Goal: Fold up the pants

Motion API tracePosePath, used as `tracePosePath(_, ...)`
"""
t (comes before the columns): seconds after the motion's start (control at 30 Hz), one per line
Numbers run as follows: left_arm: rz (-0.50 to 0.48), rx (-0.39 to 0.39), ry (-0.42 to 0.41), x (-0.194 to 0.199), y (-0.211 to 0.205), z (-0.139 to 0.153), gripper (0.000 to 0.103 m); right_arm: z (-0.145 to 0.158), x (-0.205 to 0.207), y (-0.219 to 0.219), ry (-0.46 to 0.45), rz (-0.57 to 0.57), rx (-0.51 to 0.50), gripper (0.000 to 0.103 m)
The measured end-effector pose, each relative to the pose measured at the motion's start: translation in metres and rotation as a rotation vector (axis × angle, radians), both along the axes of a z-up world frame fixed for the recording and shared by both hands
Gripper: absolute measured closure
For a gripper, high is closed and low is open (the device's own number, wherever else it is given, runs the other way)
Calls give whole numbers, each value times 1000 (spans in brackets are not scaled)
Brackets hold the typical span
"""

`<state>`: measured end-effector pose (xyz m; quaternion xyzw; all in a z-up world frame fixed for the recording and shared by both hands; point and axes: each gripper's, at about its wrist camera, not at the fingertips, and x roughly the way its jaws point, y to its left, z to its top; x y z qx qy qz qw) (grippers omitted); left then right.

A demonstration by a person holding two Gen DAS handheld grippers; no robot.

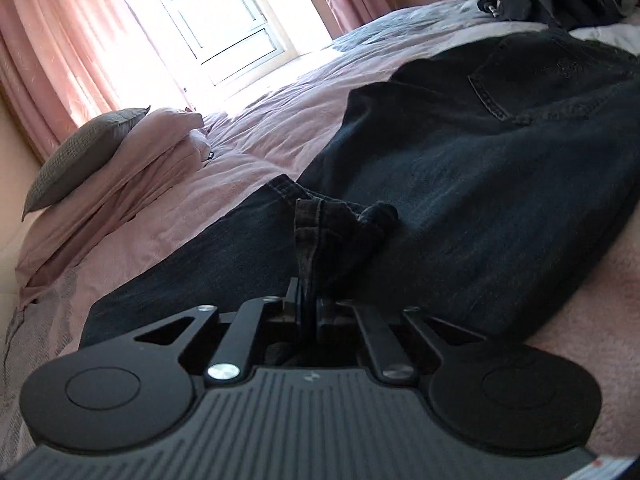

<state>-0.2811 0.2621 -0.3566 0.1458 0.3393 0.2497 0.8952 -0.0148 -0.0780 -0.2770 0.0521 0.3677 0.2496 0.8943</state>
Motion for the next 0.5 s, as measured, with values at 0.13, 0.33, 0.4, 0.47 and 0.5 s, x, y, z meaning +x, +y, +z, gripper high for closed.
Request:
tracePosePath(0.13, -5, -56, -136, -16, 5, 36, 100, -4, -6, 7, -18, 44, -26, 49)
tracePosePath(0.33, -96, -30, -215, -18, -32, 65, 101, -7, -12, 37, -1, 125, 21, 49)
tracePosePath(0.4, -85, -52, -231, -9, -33, 67, 101, -8, -11, 40, 7, 124, 28, 49)
tracePosePath(0.47, -82, -63, -247, -5, -33, 68, 101, -7, -10, 39, 10, 115, 34, 49)
tracePosePath(0.5, -103, -52, -248, -7, -37, 66, 101, -6, -10, 37, 7, 108, 33, 49)
